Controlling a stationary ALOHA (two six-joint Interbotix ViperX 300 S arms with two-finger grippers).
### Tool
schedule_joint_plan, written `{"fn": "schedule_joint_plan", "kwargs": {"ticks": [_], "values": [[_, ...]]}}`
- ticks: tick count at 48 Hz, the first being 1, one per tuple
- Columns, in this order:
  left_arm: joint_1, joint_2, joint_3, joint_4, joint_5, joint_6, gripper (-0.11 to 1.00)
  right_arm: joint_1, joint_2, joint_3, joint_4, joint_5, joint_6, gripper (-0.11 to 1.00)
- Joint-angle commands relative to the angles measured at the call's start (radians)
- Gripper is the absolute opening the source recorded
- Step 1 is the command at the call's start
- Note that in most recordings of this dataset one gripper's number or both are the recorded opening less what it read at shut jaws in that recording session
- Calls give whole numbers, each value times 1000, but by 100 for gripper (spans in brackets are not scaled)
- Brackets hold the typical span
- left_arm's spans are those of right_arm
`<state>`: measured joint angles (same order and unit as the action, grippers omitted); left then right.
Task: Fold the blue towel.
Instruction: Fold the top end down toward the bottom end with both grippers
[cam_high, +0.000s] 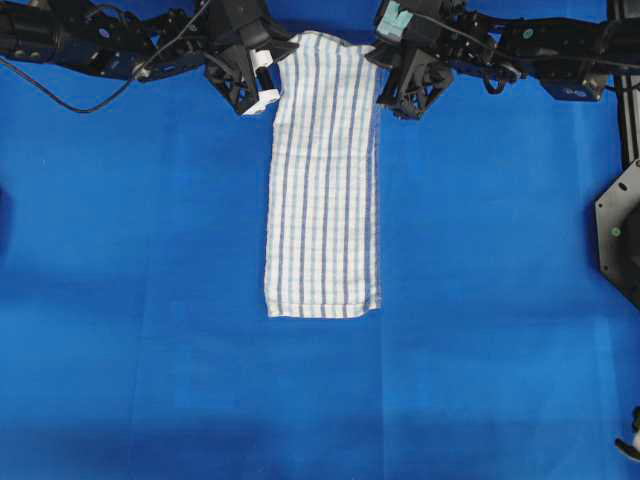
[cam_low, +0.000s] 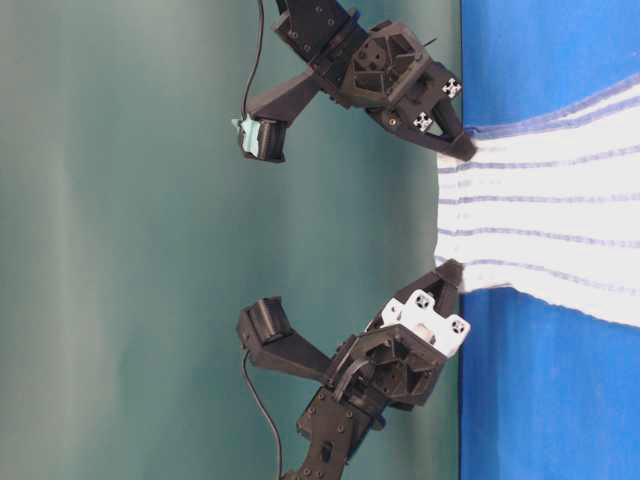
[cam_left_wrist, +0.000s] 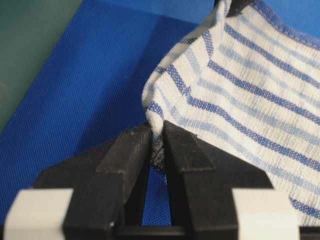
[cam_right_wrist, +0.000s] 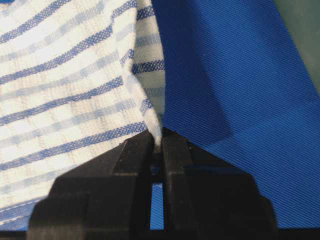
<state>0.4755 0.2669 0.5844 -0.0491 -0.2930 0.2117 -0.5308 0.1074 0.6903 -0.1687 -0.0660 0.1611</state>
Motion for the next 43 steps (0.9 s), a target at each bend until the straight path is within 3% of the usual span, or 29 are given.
{"fn": "schedule_joint_plan", "kwargs": {"ticks": [1,14,29,36,43], "values": [[3,-43,-12,-2,6,9,7,12,-29,-8,-2,-2,5,4],[-15,-109,-5,-2,77,14,7,44,-101,-8,-2,83,9,4],[-146,-184,38,-2,91,-3,7,161,-216,23,8,153,20,4],[-218,-239,78,2,110,-29,7,230,-259,64,32,161,21,4],[-301,-293,127,-3,121,-57,7,308,-296,104,91,161,21,4]]}}
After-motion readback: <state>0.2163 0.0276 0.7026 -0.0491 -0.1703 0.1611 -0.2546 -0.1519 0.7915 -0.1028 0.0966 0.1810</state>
